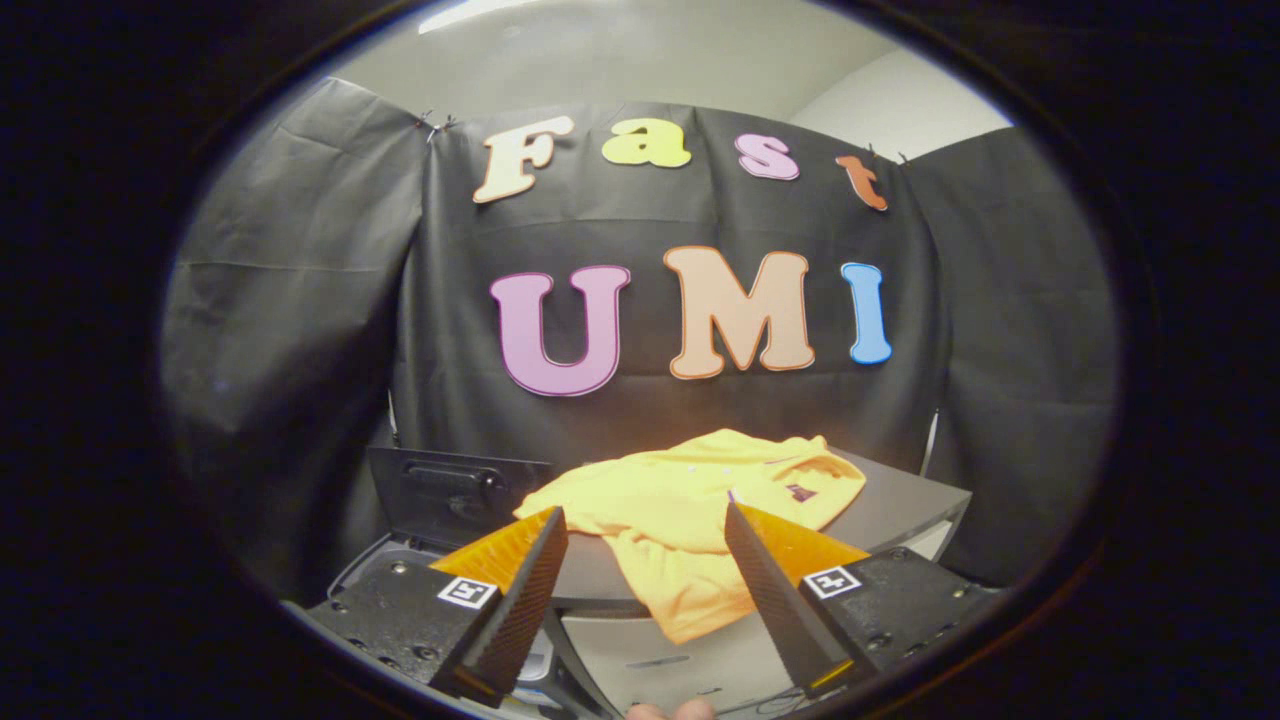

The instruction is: Put the clothes into the washing machine and then close the washing machine lid.

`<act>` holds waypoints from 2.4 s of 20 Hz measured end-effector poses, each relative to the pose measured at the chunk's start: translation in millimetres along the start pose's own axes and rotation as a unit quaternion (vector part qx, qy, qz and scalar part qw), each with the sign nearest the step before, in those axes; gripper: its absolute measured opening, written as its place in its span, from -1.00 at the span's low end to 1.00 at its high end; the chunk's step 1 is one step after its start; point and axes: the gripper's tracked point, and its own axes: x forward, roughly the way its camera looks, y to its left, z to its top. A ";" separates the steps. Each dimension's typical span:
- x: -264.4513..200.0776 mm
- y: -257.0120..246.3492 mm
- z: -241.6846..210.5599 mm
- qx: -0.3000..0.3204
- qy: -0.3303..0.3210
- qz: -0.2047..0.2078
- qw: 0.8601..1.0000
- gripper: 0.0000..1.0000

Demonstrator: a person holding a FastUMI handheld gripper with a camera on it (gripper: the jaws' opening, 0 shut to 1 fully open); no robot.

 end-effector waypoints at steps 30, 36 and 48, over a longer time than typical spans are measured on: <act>122.2 -88.0 -59.2 -0.014 0.199 -0.039 0.979 -0.91; 121.5 -36.0 18.1 0.043 0.104 0.000 0.994 -0.95; 119.9 198.1 39.8 -0.003 0.095 0.181 0.979 -0.96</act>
